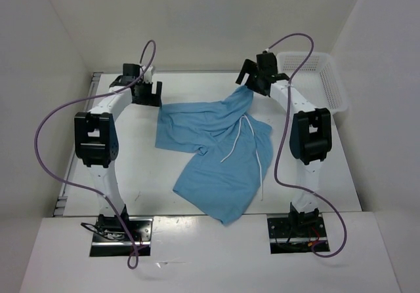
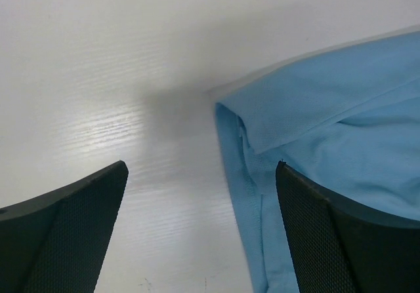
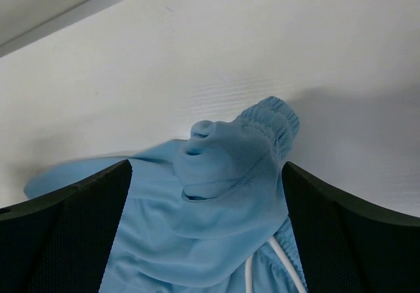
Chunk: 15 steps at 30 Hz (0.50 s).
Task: Fold and stack the shorts
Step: Flatten the shorts out
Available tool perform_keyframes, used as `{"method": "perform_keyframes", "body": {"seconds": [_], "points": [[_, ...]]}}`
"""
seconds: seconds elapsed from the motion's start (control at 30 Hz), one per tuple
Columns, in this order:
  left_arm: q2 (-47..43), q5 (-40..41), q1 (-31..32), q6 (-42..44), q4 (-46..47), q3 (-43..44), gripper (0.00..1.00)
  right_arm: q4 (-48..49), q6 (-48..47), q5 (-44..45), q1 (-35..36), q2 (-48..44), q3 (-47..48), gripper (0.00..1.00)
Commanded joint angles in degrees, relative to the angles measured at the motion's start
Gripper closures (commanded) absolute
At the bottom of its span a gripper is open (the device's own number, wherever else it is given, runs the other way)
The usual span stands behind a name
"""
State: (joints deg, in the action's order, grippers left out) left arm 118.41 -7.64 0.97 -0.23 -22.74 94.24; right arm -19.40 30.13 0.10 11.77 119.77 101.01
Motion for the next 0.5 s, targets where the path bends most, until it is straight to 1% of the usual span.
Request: {"method": "perform_keyframes", "body": {"seconds": [0.0,0.03,0.1,0.17,0.23,0.3,0.4,0.47], "points": [[-4.32,-3.43,0.26,0.23,3.75,-0.97,0.00,2.87,-0.86,2.52,-0.26,-4.28,0.16,0.00],[-4.33,-3.96,0.26,0.23,4.89,-1.59,0.00,3.48,-1.47,3.15,-0.26,-4.28,0.15,0.00],[-4.33,-4.48,0.26,0.23,4.90,-1.60,0.00,1.13,-2.09,3.15,-0.26,-4.28,2.43,0.00],[-2.23,-4.49,0.78,0.23,2.71,0.50,0.00,-1.07,-2.09,3.15,-0.26,-3.75,2.44,0.00],[-1.69,-8.17,0.79,0.23,1.48,1.04,0.05,-1.78,0.01,7.01,-0.26,-4.28,0.33,0.00],[-1.16,-10.28,2.10,0.23,2.87,-1.06,0.17,-2.31,0.63,7.99,-0.26,-5.68,-2.13,0.04],[-0.12,-9.25,3.50,0.23,2.18,-0.82,0.28,-0.30,1.25,7.12,-0.26,-6.21,-4.33,0.09],[2.61,-9.24,3.51,0.23,0.95,0.94,0.29,-0.29,1.25,7.11,-0.26,-4.46,-4.33,0.13]]}}
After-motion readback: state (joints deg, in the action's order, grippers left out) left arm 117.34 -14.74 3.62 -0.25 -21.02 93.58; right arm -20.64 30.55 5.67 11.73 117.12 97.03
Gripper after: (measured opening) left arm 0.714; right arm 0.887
